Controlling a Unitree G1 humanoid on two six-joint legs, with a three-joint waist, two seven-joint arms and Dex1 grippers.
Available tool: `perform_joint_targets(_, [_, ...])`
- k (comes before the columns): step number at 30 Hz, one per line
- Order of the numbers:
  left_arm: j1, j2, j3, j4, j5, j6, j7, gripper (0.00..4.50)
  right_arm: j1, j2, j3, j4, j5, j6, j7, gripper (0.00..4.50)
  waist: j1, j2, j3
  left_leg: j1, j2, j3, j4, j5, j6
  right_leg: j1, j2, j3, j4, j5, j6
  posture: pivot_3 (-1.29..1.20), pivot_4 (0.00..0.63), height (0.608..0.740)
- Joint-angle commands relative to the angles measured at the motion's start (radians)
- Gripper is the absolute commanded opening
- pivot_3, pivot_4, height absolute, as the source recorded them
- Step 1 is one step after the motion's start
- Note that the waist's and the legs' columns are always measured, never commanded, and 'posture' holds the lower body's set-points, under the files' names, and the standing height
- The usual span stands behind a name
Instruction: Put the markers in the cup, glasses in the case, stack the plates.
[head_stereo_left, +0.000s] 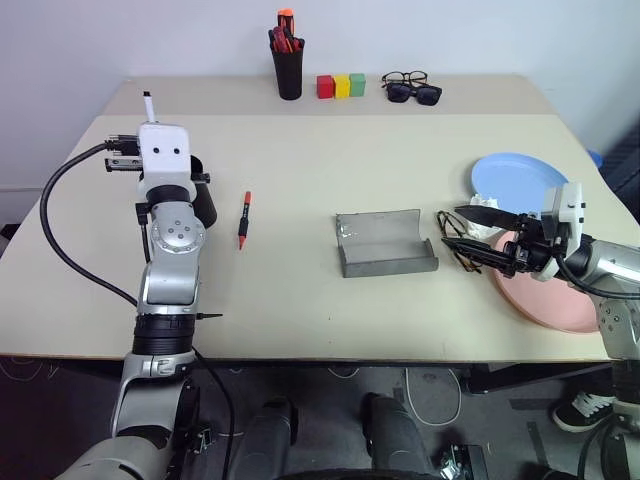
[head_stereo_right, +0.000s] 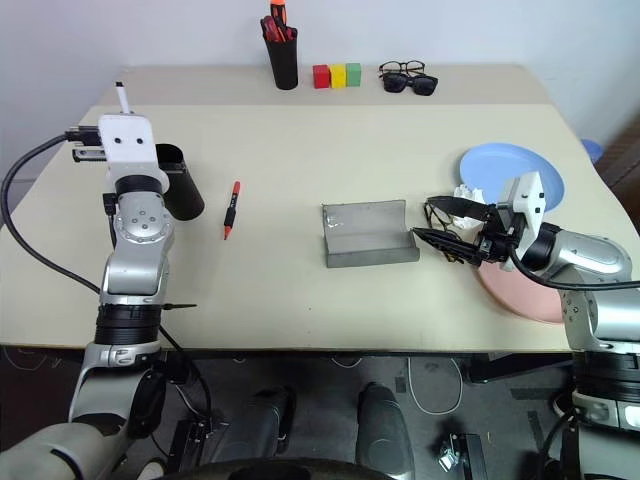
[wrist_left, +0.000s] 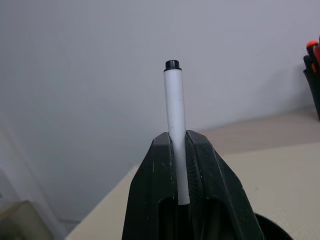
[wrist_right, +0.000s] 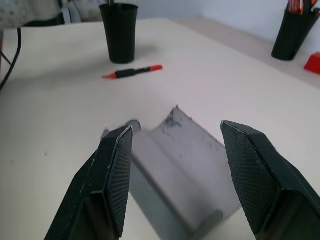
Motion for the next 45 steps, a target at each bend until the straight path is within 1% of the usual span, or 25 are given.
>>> perform_joint_targets(1, [-0.022,-0.001,0.009,0.009,0.017,-0.034,0.014,0.03,-0.029,0.008,-0.011,-0.013,0.021,-0.006,0.005,2.87,0.000,0.000,0.000,0.000,0.000,0.000,0.000,0.000,0.000,0.000,0.000,0.000,0.000,0.000,0.000,0.00,0.150,0.740])
perform_joint_targets(9, [-0.028,-0.036,-0.002,0.059,0.014,-0.051,0.029,0.03,-0.060,0.044,-0.011,-0.009,0.030,-0.009,-0.004,2.87,-0.001,0.000,0.000,0.000,0.000,0.000,0.000,0.000,0.000,0.000,0.000,0.000,0.000,0.000,0.000,0.00,0.150,0.740])
perform_joint_targets(11, [-0.028,-0.041,-0.005,0.067,0.015,-0.052,0.030,0.80,-0.071,0.057,-0.012,-0.008,0.030,-0.012,-0.007,2.87,-0.002,0.000,0.000,0.000,0.000,0.000,0.000,0.000,0.000,0.000,0.000,0.000,0.000,0.000,0.000,0.00,0.150,0.740])
perform_joint_targets(12, [-0.028,-0.043,-0.005,0.070,0.015,-0.054,0.030,1.01,-0.076,0.062,-0.013,-0.006,0.030,-0.013,-0.008,2.87,-0.001,0.000,0.000,0.000,0.000,0.000,0.000,0.000,0.000,0.000,0.000,0.000,0.000,0.000,0.000,0.00,0.150,0.740])
perform_joint_targets(15, [-0.024,-0.049,-0.005,0.060,0.004,-0.071,0.021,2.51,-0.084,0.072,-0.009,0.000,0.021,-0.018,-0.010,2.87,0.000,0.000,0.000,0.000,0.000,0.000,0.000,0.000,0.000,0.000,0.000,0.000,0.000,0.000,0.000,0.00,0.150,0.740])
perform_joint_targets(16, [-0.021,-0.052,-0.006,0.049,-0.002,-0.080,0.013,2.91,-0.085,0.074,-0.009,0.001,0.019,-0.019,-0.011,2.87,0.000,0.000,0.000,0.000,0.000,0.000,0.000,0.000,0.000,0.000,0.000,0.000,0.000,0.000,0.000,0.00,0.150,0.740])
perform_joint_targets(19, [-0.010,-0.087,-0.013,-0.063,-0.075,-0.078,-0.063,2.91,-0.095,0.081,-0.009,0.009,0.017,-0.019,-0.017,2.87,0.000,0.000,0.000,0.000,0.000,0.000,0.000,0.000,0.000,0.000,0.000,0.000,0.000,0.000,0.000,0.00,0.150,0.740])
perform_joint_targets(21, [-0.008,-0.129,-0.020,-0.176,-0.179,0.105,-0.157,2.91,-0.107,0.086,-0.010,0.015,0.023,-0.011,-0.022,2.87,0.001,0.000,0.000,-0.001,0.000,0.000,0.000,0.000,0.000,0.000,0.000,0.000,0.000,0.000,0.000,0.00,0.150,0.740])
perform_joint_targets(24, [-0.006,-0.139,-0.060,-0.311,-0.295,0.388,-0.291,2.91,-0.128,0.095,0.000,0.020,0.019,-0.004,-0.030,2.87,-0.001,0.000,0.000,0.000,0.000,0.000,0.000,0.000,0.000,0.000,0.000,0.000,0.000,0.000,0.000,0.00,0.150,0.740])
perform_joint_targets(25, [-0.015,-0.142,-0.074,-0.351,-0.343,0.538,-0.323,2.91,-0.134,0.100,0.007,0.023,0.016,-0.006,-0.031,2.87,-0.003,0.000,0.000,0.000,0.000,0.000,0.000,0.000,0.000,0.000,0.000,0.000,0.001,0.000,0.000,0.00,0.150,0.740])
perform_joint_targets(27, [-0.053,-0.179,-0.050,-0.372,-0.399,0.784,-0.317,2.91,-0.140,0.110,0.019,0.027,0.009,-0.011,-0.032,2.87,-0.005,0.000,0.000,0.000,0.000,0.000,0.000,0.000,0.000,0.000,0.000,0.000,0.001,0.000,0.000,0.00,0.150,0.740])
perform_joint_targets(28, [-0.076,-0.201,-0.025,-0.357,-0.392,0.872,-0.281,2.91,-0.141,0.114,0.022,0.028,0.007,-0.014,-0.033,2.87,-0.006,0.000,0.000,0.000,0.000,0.000,0.001,0.000,0.000,0.000,0.000,0.000,0.001,0.000,0.000,0.00,0.150,0.740])
perform_joint_targets(31, [-0.147,-0.265,0.072,-0.294,-0.349,1.034,-0.172,2.91,-0.138,0.117,0.024,0.028,0.007,-0.018,-0.036,2.87,-0.010,0.000,0.000,0.000,0.000,0.000,0.002,0.000,0.000,0.000,0.001,0.000,0.002,0.000,0.000,0.00,0.150,0.740])
perform_joint_targets(32, [-0.164,-0.275,0.091,-0.278,-0.338,1.075,-0.150,2.91,-0.136,0.117,0.023,0.027,0.006,-0.019,-0.036,2.87,-0.010,0.000,0.000,0.000,0.000,0.000,0.002,0.000,0.000,0.000,0.001,0.000,0.002,0.000,0.001,0.00,0.150,0.740])
perform_joint_targets(36, [-0.199,-0.297,0.117,-0.252,-0.291,1.122,-0.084,2.91,-0.119,0.113,0.015,0.021,0.004,-0.021,-0.039,2.87,-0.006,0.000,0.000,0.000,0.000,0.000,0.001,0.000,0.000,0.000,0.001,0.000,0.001,0.000,0.000,0.00,0.150,0.740])
perform_joint_targets(40, [-0.231,-0.306,0.142,-0.215,-0.267,1.188,-0.061,2.91,-0.104,0.110,0.008,0.018,0.004,-0.025,-0.043,2.87,-0.001,0.000,0.000,-0.001,0.000,-0.001,0.002,0.000,0.000,0.000,0.001,0.000,0.001,0.000,0.000,0.00,0.150,0.740])
perform_joint_targets(43, [-0.273,-0.310,0.184,-0.135,-0.251,1.200,-0.043,2.91,-0.096,0.111,0.006,0.015,0.003,-0.028,-0.049,2.87,-0.002,-0.001,0.000,-0.001,0.000,0.000,0.002,0.000,0.000,0.000,0.001,0.000,0.001,0.000,0.001,0.00,0.150,0.740])
perform_joint_targets(45, [-0.300,-0.296,0.190,-0.072,-0.242,1.172,-0.039,2.91,-0.093,0.112,0.005,0.013,0.003,-0.030,-0.053,2.87,-0.002,-0.001,0.000,-0.001,0.000,-0.001,0.002,0.000,0.000,0.000,0.001,0.000,0.001,0.000,0.001,0.00,0.150,0.740])
